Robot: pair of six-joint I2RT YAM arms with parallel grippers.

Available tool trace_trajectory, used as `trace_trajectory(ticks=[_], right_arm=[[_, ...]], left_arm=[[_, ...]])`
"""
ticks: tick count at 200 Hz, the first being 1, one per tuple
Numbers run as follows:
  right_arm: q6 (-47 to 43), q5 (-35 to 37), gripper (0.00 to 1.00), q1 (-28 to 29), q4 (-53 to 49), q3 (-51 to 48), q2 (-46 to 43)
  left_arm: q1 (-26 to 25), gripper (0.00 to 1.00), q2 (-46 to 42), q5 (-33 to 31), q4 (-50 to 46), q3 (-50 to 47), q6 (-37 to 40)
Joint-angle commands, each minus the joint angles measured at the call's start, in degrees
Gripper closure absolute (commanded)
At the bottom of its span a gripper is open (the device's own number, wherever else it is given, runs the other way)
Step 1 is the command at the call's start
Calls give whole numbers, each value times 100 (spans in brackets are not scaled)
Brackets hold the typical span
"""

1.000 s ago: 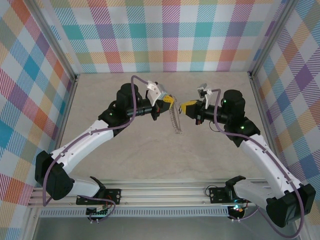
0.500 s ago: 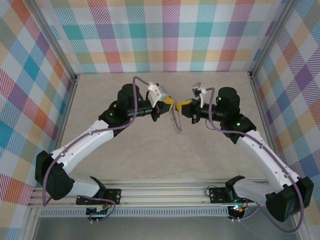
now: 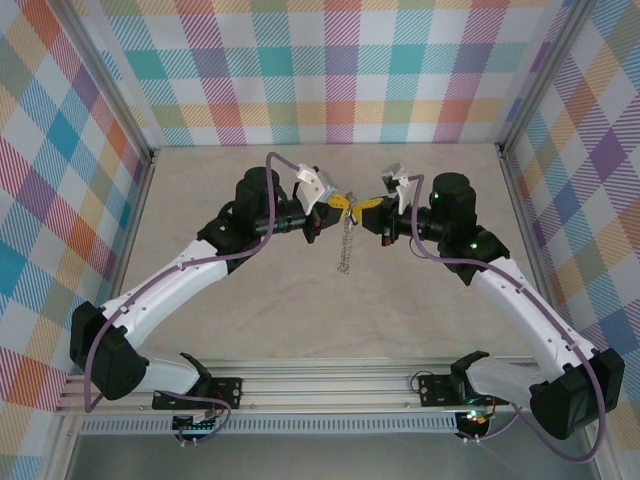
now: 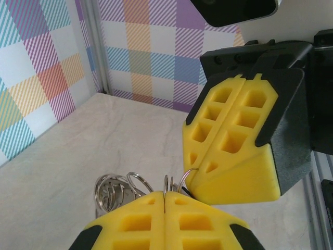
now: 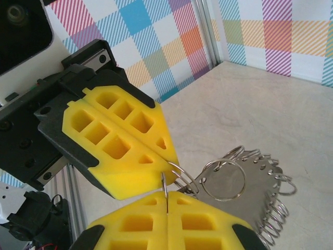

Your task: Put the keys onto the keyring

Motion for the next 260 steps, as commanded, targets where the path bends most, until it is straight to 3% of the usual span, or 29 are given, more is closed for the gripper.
trace_trajectory(ticks=[1, 117, 178, 260], right_arm=[[-201, 196, 100, 24, -33, 180, 62], [-243, 396, 100, -101, -161, 25, 10], [-52, -425, 100, -229, 209, -176, -284], [154, -695, 100, -221, 408, 79, -246]], left_arm=[[-145, 100, -113, 249, 217, 273, 33], [-145, 100, -302, 10, 442, 39, -17], [-151, 100, -280, -158, 520, -16, -57], [-147, 100, -218, -62, 470, 11, -66]])
